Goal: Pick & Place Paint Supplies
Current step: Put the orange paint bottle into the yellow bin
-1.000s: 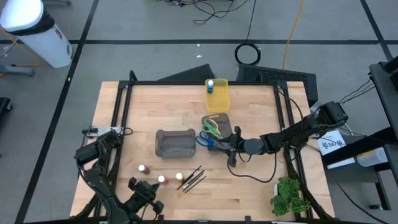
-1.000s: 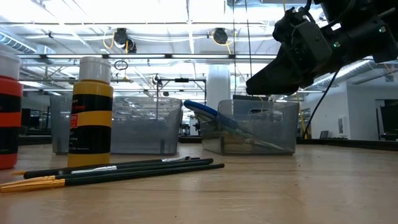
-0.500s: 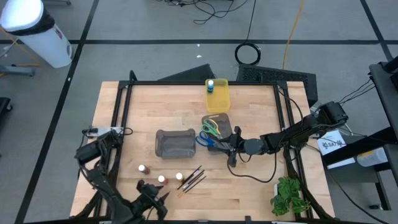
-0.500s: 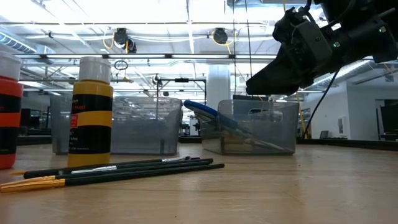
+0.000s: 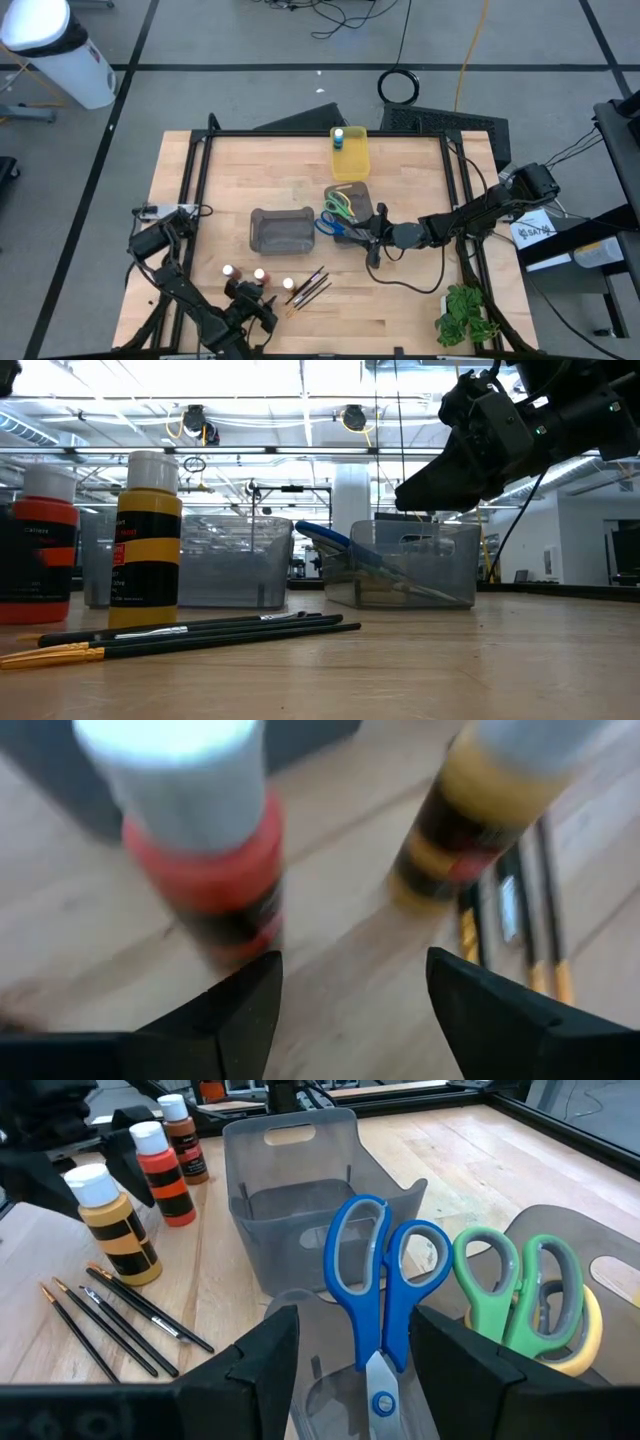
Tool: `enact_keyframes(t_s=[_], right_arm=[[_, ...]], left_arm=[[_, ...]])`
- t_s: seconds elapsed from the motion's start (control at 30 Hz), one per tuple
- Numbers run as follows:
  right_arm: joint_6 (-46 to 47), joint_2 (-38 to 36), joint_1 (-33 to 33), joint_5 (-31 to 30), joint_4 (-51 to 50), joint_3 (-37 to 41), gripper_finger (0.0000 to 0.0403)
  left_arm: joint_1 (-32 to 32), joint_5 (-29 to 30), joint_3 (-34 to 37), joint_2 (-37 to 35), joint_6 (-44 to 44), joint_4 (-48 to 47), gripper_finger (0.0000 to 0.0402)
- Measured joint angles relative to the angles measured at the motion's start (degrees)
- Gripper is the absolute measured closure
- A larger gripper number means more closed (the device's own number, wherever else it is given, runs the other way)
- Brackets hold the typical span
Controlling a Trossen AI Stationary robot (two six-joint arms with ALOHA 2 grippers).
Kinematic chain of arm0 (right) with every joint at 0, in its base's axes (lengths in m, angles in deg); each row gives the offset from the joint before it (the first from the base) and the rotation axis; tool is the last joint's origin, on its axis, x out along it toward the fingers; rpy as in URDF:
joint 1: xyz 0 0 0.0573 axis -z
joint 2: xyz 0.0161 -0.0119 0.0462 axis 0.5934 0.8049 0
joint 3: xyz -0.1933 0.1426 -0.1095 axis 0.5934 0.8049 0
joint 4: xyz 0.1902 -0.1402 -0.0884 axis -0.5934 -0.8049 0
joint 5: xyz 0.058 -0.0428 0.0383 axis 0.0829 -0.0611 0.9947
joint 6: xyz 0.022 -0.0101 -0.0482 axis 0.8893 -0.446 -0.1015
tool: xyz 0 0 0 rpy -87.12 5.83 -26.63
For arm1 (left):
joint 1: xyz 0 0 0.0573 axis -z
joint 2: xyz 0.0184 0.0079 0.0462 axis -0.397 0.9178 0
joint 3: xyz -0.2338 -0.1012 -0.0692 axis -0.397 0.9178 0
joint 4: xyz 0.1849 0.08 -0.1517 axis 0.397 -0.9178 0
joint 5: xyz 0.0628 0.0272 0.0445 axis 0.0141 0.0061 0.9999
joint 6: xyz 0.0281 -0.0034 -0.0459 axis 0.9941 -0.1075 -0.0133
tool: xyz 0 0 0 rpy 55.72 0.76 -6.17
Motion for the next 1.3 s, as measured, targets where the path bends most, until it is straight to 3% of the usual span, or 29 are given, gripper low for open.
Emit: enact_keyframes(t_s=[0.1,0.23,0.53,1.07,1.17,1.3], right_arm=[[0.0,0.0,0.0,0.0,0.0,0.0,0.0222],[0.0,0.0,0.0,0.0,0.0,0.0,0.0222],[0.0,0.0,0.0,0.0,0.0,0.0,0.0222],[0.0,0.0,0.0,0.0,0.0,0.0,0.0222],[0.0,0.0,0.0,0.0,0.0,0.0,0.0222],[0.0,0.0,0.0,0.0,0.0,0.0,0.0222]], left_arm=[[0.0,-3.8,0.0,0.0,-0.5,-1.3,0.0153],[0.0,-3.9,0.0,0.0,-3.2,-4.2,0.0157],[-1.2,6.1,0.0,0.0,-4.7,-9.3,0.0156],[-9.1,10.6,4.3,0.0,3.1,-1.3,0.0159],[-9.4,10.6,4.3,0.0,5.1,0.6,0.0182],[-9.1,9.1,3.4,0.0,7.2,1.7,0.0253]])
